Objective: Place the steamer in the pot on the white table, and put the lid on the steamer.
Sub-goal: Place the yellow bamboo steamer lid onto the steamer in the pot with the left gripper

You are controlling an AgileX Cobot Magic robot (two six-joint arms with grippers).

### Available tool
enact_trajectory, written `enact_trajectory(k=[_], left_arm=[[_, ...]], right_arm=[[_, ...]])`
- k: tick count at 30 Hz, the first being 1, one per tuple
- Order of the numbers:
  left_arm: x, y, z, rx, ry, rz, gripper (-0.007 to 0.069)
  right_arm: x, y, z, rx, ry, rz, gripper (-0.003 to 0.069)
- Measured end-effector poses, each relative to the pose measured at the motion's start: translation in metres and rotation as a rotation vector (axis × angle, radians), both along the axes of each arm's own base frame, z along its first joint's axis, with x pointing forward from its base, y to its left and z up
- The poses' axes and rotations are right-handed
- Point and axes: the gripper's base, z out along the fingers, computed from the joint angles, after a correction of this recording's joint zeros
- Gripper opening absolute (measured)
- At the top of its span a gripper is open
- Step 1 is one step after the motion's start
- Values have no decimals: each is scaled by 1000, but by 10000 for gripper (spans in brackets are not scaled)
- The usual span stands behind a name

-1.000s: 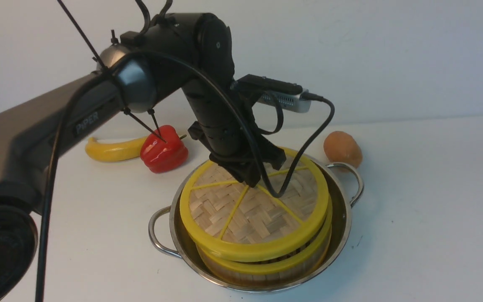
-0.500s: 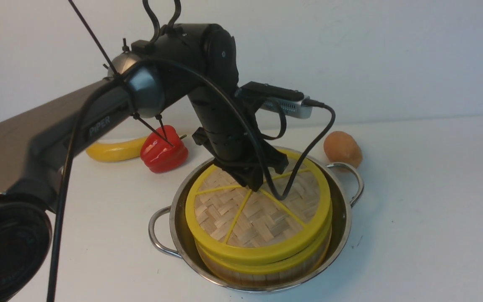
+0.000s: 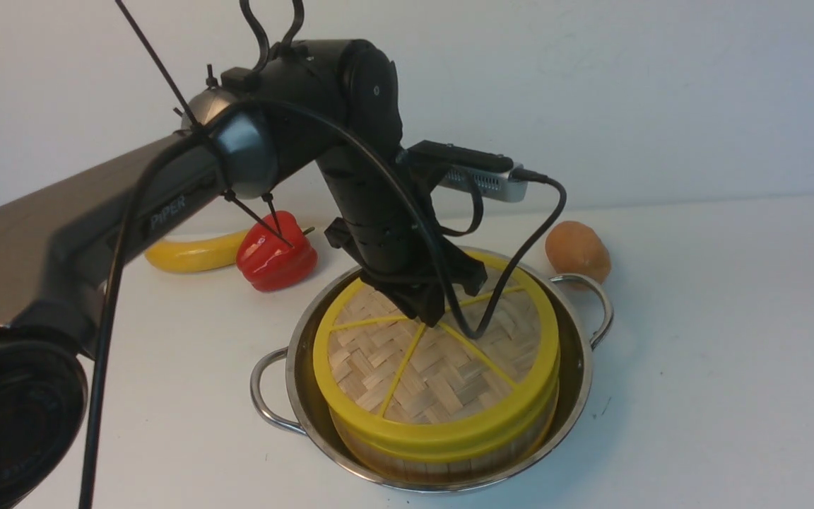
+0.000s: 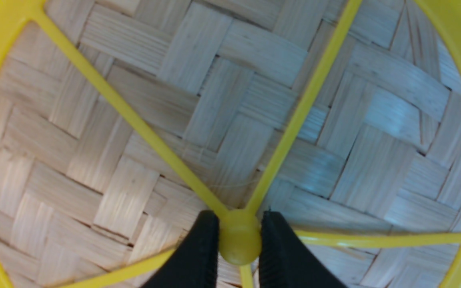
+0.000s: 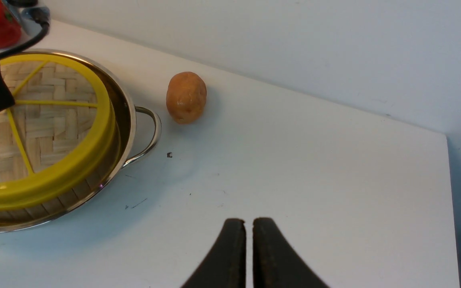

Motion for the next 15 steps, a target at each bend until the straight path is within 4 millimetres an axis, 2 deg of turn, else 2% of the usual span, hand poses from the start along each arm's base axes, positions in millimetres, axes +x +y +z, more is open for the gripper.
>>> enact_trajectory(k=[15], left_arm=[[-1, -1, 0, -14, 8, -9, 118]], right_arm=[[0, 0, 0, 0, 0, 0, 49]])
